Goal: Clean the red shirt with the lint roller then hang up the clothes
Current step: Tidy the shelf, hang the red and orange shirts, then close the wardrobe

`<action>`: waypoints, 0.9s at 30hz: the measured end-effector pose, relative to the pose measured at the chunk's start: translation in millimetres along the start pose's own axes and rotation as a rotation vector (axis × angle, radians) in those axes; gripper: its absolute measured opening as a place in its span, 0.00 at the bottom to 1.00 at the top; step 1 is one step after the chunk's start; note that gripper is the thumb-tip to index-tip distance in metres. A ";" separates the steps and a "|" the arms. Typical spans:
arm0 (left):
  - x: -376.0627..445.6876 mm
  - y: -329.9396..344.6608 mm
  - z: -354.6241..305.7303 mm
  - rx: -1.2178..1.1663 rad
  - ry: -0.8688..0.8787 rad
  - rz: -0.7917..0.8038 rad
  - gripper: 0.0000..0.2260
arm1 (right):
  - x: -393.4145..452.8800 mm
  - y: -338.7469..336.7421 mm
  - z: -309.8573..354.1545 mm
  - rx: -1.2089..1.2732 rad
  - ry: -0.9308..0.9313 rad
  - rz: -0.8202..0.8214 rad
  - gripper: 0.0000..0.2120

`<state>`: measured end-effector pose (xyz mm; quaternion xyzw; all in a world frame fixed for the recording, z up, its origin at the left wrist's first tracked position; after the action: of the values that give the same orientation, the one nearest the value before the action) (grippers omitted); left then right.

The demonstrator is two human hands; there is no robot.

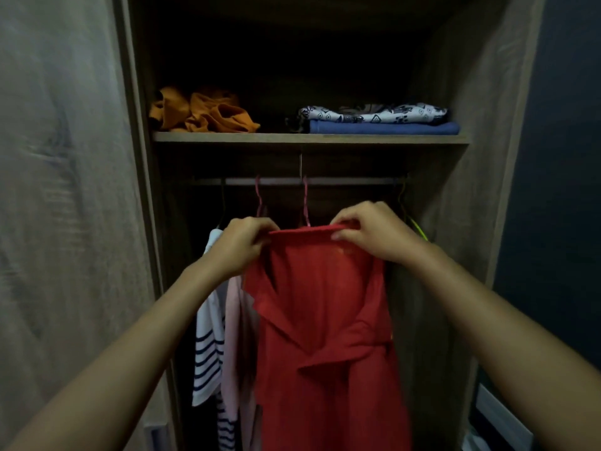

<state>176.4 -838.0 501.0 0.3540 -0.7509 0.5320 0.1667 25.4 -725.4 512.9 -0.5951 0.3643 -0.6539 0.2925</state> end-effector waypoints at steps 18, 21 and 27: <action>20.4 8.5 -13.3 0.078 0.119 -0.057 0.19 | -24.0 44.1 -71.5 -0.097 0.237 0.034 0.11; 33.5 -0.3 -16.5 0.079 0.121 -0.204 0.18 | -30.3 45.2 -91.3 0.013 0.356 -0.005 0.27; 63.1 10.5 -16.3 0.075 0.066 -0.287 0.10 | -7.6 52.4 -175.4 -0.140 0.542 -0.060 0.20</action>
<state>123.1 -843.5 539.6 0.4461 -0.6664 0.5416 0.2523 -150.3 -726.2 460.7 -0.4279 0.4558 -0.7707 0.1232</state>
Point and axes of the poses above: each hand's wrist, its own x-axis towards the middle knuckle, its own y-axis out of the palm, z = x × y, the point moved 9 cm from there along x, towards the middle knuckle, and after that the axes turned 13 degrees about -x, right-handed, at the moved point
